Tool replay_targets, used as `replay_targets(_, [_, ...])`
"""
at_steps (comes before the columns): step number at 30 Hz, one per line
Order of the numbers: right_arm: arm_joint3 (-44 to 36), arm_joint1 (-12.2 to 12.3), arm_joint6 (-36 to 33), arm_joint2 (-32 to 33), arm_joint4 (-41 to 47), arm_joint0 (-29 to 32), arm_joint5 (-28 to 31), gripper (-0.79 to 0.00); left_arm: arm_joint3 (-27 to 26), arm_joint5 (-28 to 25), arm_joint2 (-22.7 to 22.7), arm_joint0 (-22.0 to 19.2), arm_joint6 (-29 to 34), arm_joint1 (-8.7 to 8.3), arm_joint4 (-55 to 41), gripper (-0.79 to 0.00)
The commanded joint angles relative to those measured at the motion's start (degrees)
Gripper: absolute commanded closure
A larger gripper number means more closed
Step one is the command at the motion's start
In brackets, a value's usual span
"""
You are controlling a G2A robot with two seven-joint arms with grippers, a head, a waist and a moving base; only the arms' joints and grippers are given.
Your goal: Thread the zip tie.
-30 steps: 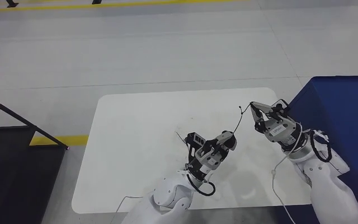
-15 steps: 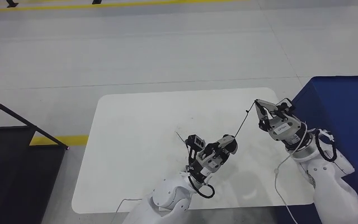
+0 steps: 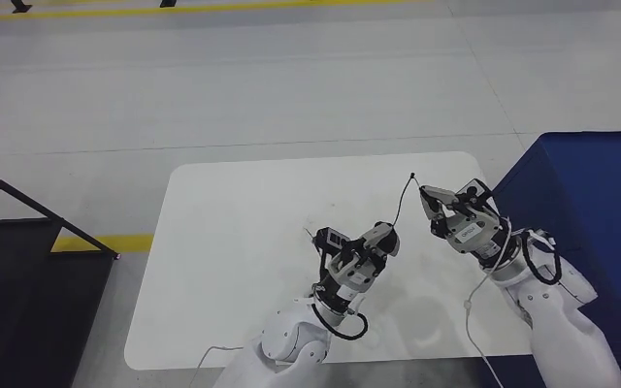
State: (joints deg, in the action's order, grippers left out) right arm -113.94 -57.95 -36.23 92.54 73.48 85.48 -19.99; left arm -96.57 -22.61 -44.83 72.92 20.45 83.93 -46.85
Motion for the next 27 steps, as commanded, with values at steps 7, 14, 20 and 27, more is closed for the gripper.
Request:
replay_targets(7, [-0.5, -0.2, 0.2, 1.9, 1.9, -1.4, 0.1, 0.0, 1.0, -3.0, -2.8, -0.4, -1.8, 0.38, 1.5, -0.785])
replay_targets(14, [-2.0, -0.1, 1.5, 3.1, 10.2, -2.9, -8.5, 0.0, -5.9, -9.6, -12.3, 1.8, -6.4, -0.22, 0.6, -0.785])
replay_targets(20, [-5.1, -0.4, 5.6, -2.7, 18.7, -4.2, -18.0, 0.0, -7.4, -16.2, -19.7, 2.3, -18.9, 0.19, 4.5, -0.785])
replay_targets(27, [-5.5, -0.6, 12.4, -4.3, 22.8, -5.1, -19.5, 0.0, -5.8, -15.6, -19.7, 1.8, -23.9, 0.63, 7.7, -0.785])
